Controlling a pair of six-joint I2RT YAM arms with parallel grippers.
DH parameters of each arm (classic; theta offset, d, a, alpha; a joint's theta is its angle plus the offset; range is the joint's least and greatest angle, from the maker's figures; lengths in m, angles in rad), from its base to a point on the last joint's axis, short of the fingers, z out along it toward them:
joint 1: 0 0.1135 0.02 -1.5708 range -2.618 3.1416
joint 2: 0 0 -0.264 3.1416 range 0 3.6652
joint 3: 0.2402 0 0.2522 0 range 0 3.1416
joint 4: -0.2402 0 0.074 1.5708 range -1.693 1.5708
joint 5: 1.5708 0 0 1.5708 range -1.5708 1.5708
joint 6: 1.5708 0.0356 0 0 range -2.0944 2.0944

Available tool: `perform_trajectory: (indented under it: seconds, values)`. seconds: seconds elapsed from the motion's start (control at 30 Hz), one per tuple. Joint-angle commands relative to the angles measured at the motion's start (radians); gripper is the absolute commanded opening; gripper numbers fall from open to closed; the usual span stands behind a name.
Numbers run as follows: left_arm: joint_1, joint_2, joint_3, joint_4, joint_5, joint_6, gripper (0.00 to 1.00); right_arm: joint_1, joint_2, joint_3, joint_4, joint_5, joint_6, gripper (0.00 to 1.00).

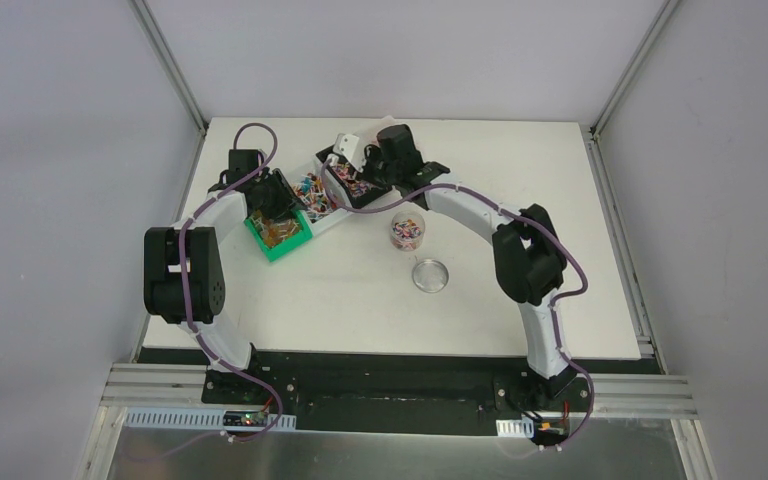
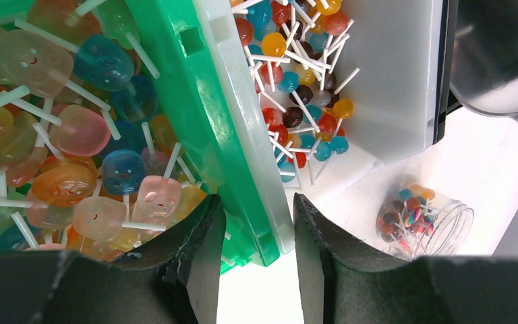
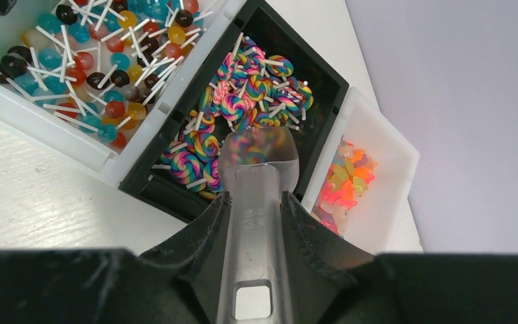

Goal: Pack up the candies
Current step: Scoop the fake candies from the storage box.

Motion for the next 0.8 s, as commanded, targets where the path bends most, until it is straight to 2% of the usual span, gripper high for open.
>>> perform_trajectory:
  seconds: [0.0,0.13,0.4,0.43,0.5,0.53,0.57,0.63,0.77]
  values:
    - [-0.020,-0.027,0.008,0.035,0.103,0.017,0.00,0.005,-0.025,-0.026,0.061,-0.059,0.078,0.00]
    - [-0.020,-0.025,0.006,0.036,0.105,0.017,0.00,0.016,0.054,-0.001,0.025,0.075,0.023,0.00]
    - [-0.020,-0.021,0.005,0.037,0.106,0.016,0.00,0.077,0.107,-0.019,0.030,0.224,-0.066,0.00]
    - [-0.020,-0.021,0.005,0.038,0.105,0.016,0.00,0.070,0.103,-0.009,0.030,0.183,-0.031,0.00]
    - [-0.020,-0.020,0.005,0.038,0.107,0.016,0.00,0.017,0.073,-0.014,0.066,-0.041,0.137,0.00]
    - [-0.020,-0.019,0.006,0.038,0.107,0.016,0.00,-0.016,0.049,-0.045,0.131,-0.168,0.261,0.00]
    - [-0.020,-0.017,0.006,0.037,0.108,0.016,0.00,-0.040,0.031,-0.082,0.211,-0.215,0.344,0.00]
    - [-0.020,-0.016,0.005,0.038,0.107,0.016,0.00,-0.062,0.005,-0.153,0.330,-0.232,0.444,0.00]
    - [-0.020,-0.015,0.005,0.039,0.106,0.016,0.00,-0.071,0.008,-0.209,0.438,-0.218,0.570,0.00]
